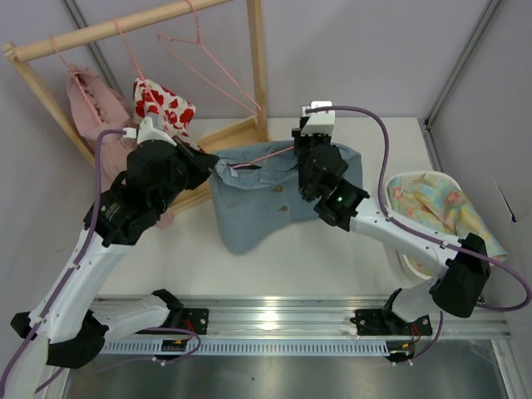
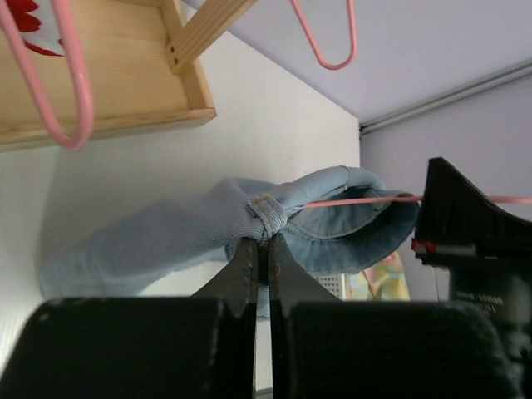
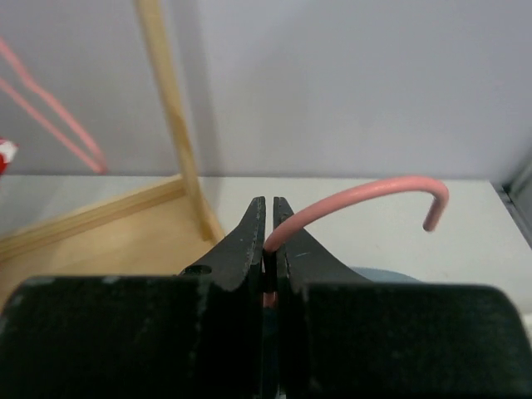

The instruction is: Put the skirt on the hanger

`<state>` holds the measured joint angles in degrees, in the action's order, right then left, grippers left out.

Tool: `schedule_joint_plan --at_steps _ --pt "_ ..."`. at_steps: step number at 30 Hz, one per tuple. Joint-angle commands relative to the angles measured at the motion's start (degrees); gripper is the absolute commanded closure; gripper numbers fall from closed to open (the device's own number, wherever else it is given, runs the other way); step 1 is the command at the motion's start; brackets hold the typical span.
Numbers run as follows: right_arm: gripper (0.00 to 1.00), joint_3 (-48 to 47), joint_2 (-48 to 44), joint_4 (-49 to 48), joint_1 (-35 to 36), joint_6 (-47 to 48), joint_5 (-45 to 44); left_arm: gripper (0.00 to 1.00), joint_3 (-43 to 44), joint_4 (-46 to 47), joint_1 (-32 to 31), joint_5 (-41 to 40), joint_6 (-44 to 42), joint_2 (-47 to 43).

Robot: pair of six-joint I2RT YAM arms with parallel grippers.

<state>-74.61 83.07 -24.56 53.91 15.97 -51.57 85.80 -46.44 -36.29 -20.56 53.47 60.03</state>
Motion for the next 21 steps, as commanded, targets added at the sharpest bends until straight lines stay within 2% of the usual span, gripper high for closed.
schedule_joint_plan --at_steps 1,5,10,14,18,21 --pt "1.00 0.0 -2.4 7.3 -2.4 -5.8 -3.4 1.00 2.2 6.2 -0.5 -0.8 0.4 -2.9" --pt "1.00 3.7 -3.3 5.6 -3.1 -4.4 -1.1 1.00 5.2 5.0 -0.5 -2.0 -1.7 -2.4" --pt "1.00 5.7 -6.2 8.8 -6.0 -9.9 -2.2 1.00 5.3 3.8 -0.4 -5.5 -3.2 -4.4" --pt "1.00 8.2 -10.9 13.5 -12.5 -23.4 3.7 1.00 3.5 2.8 -0.2 -7.1 -3.4 -6.0" --pt "1.00 12.7 -15.9 7.3 -13.7 -22.7 5.9 1.00 -1.2 3.5 0.6 -6.4 -1.3 -7.9" --pt "1.00 13.7 -17.2 6.9 -13.7 -22.3 7.7 1.00 -3.7 5.6 1.0 -4.2 -0.5 -8.4"
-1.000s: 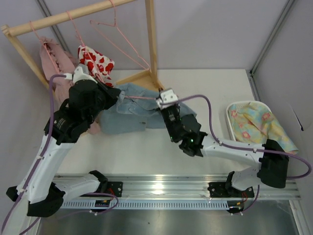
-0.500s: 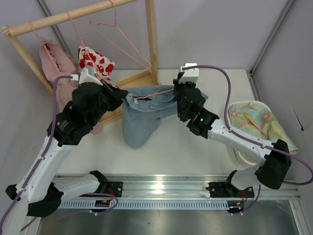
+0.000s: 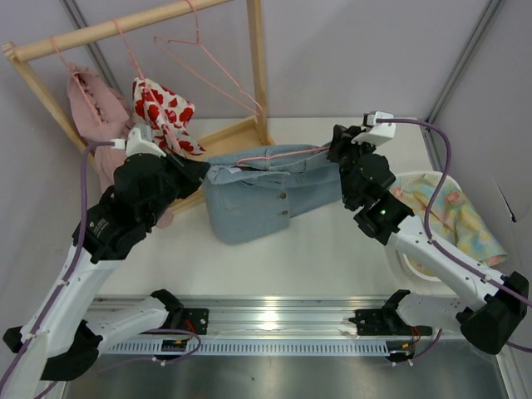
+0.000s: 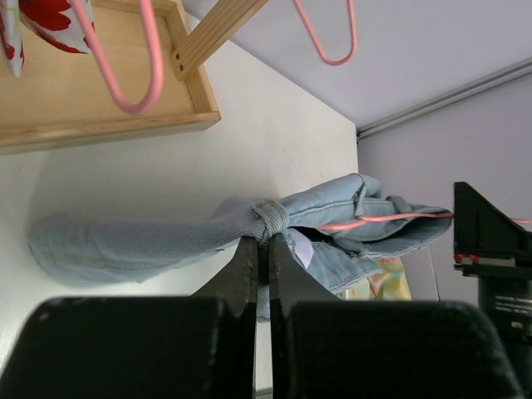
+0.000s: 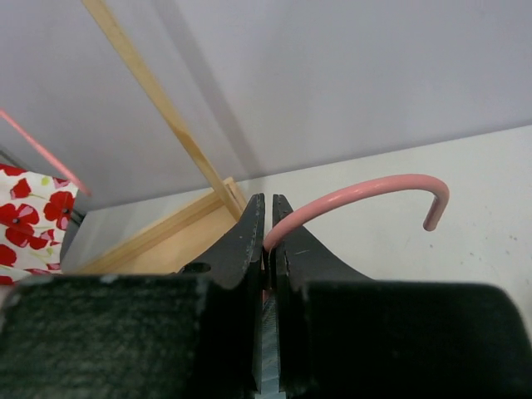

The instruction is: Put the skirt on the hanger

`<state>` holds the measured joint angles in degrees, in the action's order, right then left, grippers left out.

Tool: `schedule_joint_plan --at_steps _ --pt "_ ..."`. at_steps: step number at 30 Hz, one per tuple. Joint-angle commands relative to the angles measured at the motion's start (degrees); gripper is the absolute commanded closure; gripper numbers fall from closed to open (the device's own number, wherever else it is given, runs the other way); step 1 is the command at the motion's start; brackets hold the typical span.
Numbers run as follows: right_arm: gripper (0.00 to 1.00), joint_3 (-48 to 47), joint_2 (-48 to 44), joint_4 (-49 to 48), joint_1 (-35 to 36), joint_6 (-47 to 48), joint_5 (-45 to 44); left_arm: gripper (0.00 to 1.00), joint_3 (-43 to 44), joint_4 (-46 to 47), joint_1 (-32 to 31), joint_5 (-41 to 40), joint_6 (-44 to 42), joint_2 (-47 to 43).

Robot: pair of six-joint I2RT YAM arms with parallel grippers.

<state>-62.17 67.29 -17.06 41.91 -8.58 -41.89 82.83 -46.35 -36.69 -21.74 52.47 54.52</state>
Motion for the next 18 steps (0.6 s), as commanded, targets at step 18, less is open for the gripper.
schedule_joint_plan --at_steps 18 --pt "1.00 3.8 7.3 -16.1 5.7 17.0 -19.6 1.00 6.0 7.3 1.4 1.4 -0.4 -1.9"
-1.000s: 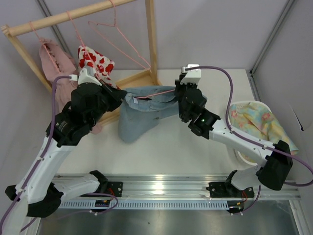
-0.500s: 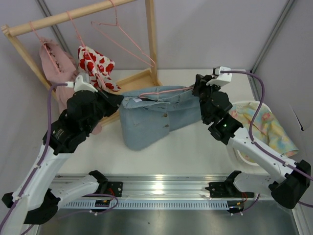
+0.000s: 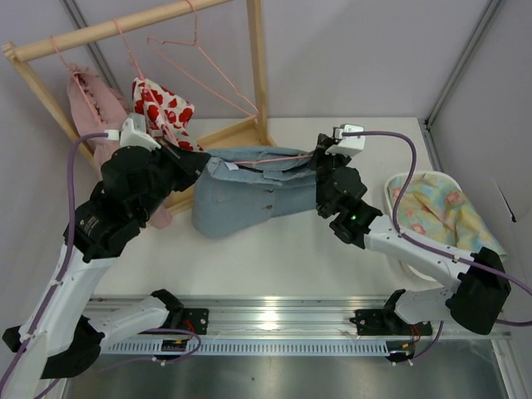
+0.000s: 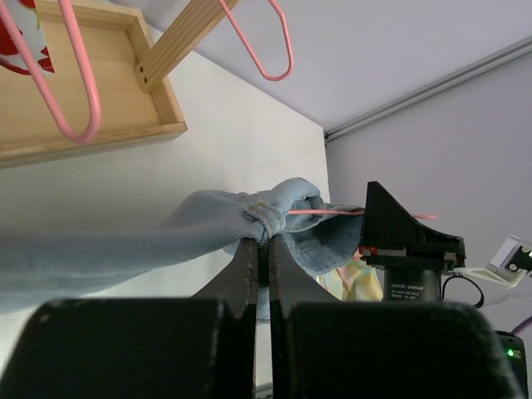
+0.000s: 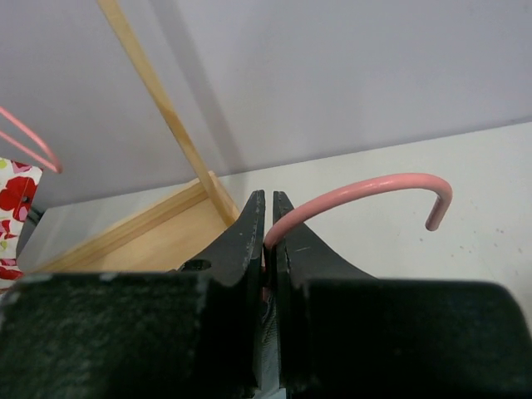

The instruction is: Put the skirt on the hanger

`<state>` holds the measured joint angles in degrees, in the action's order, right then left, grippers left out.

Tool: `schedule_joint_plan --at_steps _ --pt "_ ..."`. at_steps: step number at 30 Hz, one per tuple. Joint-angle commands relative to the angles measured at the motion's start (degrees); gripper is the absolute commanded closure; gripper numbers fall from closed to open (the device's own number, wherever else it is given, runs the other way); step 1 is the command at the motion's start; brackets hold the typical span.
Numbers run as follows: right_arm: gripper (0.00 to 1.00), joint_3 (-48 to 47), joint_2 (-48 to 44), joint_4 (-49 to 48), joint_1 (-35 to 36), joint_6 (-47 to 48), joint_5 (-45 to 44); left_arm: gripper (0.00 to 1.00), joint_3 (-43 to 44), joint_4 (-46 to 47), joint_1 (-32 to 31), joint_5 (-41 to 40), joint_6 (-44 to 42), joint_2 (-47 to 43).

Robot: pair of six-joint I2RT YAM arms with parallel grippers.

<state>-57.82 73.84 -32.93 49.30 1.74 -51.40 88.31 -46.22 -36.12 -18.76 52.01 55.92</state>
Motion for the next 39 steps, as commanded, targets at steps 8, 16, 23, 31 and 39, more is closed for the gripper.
schedule_joint_plan --at_steps 8,16,23,31,39 --pt "1.00 -1.4 5.0 -4.3 6.3 13.7 2.6 1.00 0.9 11.9 0.8 3.8 -1.0 3.0" --pt "1.00 -4.0 7.7 -2.5 9.3 18.1 3.4 1.00 3.7 14.4 0.7 4.1 -1.7 6.0" --pt "1.00 -17.1 6.0 17.3 5.0 -3.0 -0.4 1.00 -3.7 13.7 -2.3 2.9 -0.4 6.7" --pt "1.00 -23.5 6.6 22.1 4.1 -4.3 3.0 1.00 -2.6 8.2 -5.3 -4.2 -7.5 9.3" --pt "1.00 -23.0 10.6 18.3 9.0 4.8 8.2 0.98 5.2 11.5 -5.7 -0.2 -8.9 11.7"
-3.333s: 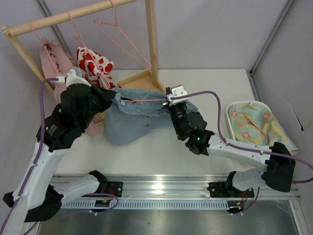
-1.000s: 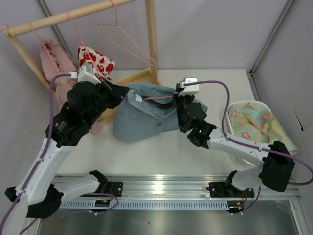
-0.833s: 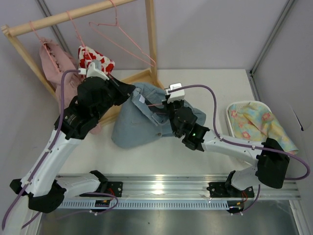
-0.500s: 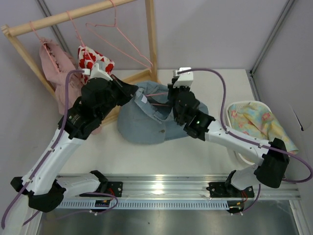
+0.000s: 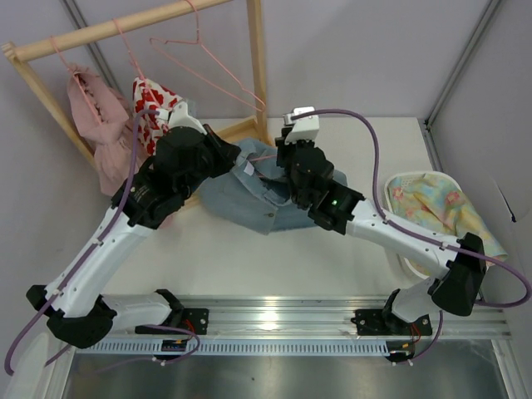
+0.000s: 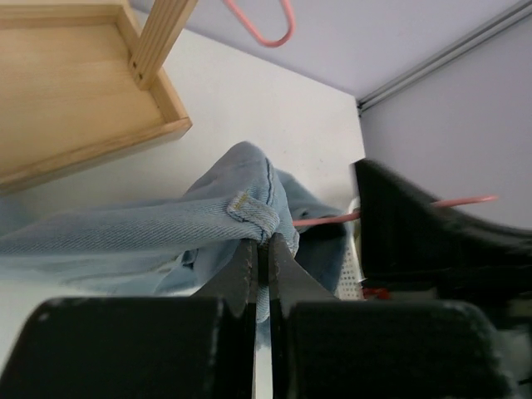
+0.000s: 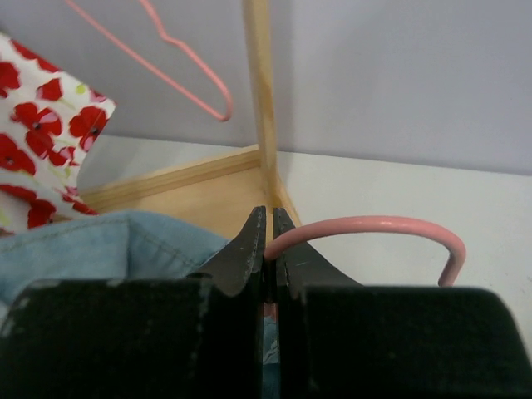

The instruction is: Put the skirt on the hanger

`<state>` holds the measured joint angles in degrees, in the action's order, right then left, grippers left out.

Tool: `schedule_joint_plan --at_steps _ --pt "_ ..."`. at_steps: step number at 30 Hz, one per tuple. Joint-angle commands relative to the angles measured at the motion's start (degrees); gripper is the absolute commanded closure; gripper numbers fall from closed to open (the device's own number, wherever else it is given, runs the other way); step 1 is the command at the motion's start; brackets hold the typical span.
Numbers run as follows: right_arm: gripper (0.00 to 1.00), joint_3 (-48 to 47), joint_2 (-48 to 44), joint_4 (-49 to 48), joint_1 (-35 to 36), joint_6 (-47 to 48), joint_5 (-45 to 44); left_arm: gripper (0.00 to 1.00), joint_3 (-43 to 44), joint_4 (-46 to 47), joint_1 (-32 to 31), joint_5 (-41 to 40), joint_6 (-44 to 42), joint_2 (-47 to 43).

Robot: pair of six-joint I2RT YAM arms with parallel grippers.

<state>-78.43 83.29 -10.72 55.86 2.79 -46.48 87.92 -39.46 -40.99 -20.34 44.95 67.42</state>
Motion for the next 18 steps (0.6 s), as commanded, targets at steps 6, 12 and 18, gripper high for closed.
schedule_joint_plan --at_steps 6,12,18 --pt "1.00 -3.3 0.7 -4.7 2.9 4.9 4.8 0.95 5.4 3.1 -1.3 0.0 -1.9 1.3" --pt "1.00 -14.7 1.9 9.2 1.8 4.2 6.1 0.63 5.5 -3.6 -1.3 -1.5 -9.2 0.0" --pt "1.00 -21.2 2.0 18.1 -0.3 2.7 11.4 0.01 21.1 -14.8 -1.3 3.1 -24.3 1.1"
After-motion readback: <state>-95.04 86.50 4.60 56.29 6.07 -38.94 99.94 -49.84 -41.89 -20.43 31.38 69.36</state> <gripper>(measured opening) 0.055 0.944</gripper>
